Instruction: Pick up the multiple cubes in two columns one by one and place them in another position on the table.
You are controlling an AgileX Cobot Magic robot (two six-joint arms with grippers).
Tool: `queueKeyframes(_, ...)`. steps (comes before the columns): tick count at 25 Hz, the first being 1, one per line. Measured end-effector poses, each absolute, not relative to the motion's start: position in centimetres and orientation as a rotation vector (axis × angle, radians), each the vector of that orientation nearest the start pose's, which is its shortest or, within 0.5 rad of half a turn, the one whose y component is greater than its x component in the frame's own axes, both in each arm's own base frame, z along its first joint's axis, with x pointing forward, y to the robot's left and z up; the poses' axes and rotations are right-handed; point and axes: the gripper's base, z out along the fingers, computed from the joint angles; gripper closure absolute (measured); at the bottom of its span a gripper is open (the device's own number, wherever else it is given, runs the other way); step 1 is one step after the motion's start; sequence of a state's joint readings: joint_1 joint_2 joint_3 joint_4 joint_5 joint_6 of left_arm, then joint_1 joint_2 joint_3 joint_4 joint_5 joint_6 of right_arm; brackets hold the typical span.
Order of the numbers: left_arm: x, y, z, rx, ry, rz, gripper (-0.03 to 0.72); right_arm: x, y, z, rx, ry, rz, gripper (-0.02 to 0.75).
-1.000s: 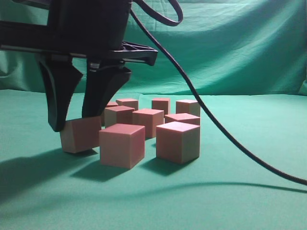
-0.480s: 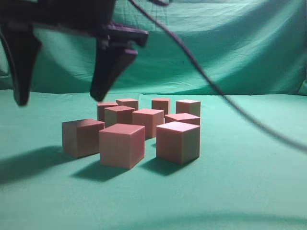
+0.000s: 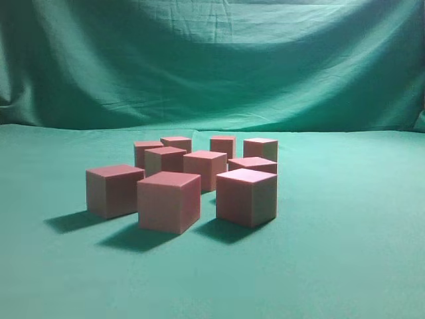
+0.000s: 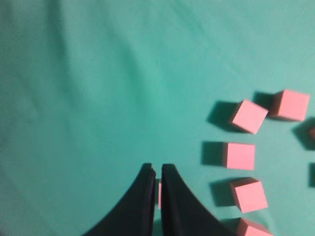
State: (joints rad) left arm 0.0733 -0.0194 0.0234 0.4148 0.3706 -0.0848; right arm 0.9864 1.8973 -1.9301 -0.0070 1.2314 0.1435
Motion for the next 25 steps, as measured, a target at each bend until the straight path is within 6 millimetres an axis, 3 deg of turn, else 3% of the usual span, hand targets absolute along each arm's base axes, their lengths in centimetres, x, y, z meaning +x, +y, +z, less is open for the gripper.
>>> queueKeyframes(4,5.1,1.7,17.6,0.109,1.842,0.399,0.688,21.3,31.9,40.0,-1.107,2.365,0.377,0.738)
queueKeyframes(9,5.1,1.7,17.6,0.109,1.842,0.399,0.688,18.1,26.2,47.2,-1.031,2.174,0.413,0.738)
queueKeyframes(13,5.1,1.7,17.6,0.109,1.842,0.399,0.688,15.2,21.2,51.5,-0.999,2.023,0.428,0.738)
queueKeyframes(17,5.1,1.7,17.6,0.109,1.842,0.399,0.688,12.3,16.6,53.7,-0.958,1.938,0.453,0.738)
queueKeyframes(19,5.1,1.7,17.6,0.109,1.842,0.399,0.688,10.9,14.8,53.8,-0.955,1.921,0.480,0.738)
queueKeyframes(25,5.1,1.7,17.6,0.109,1.842,0.399,0.688,6.9,9.0,52.1,-0.950,1.902,0.506,0.738)
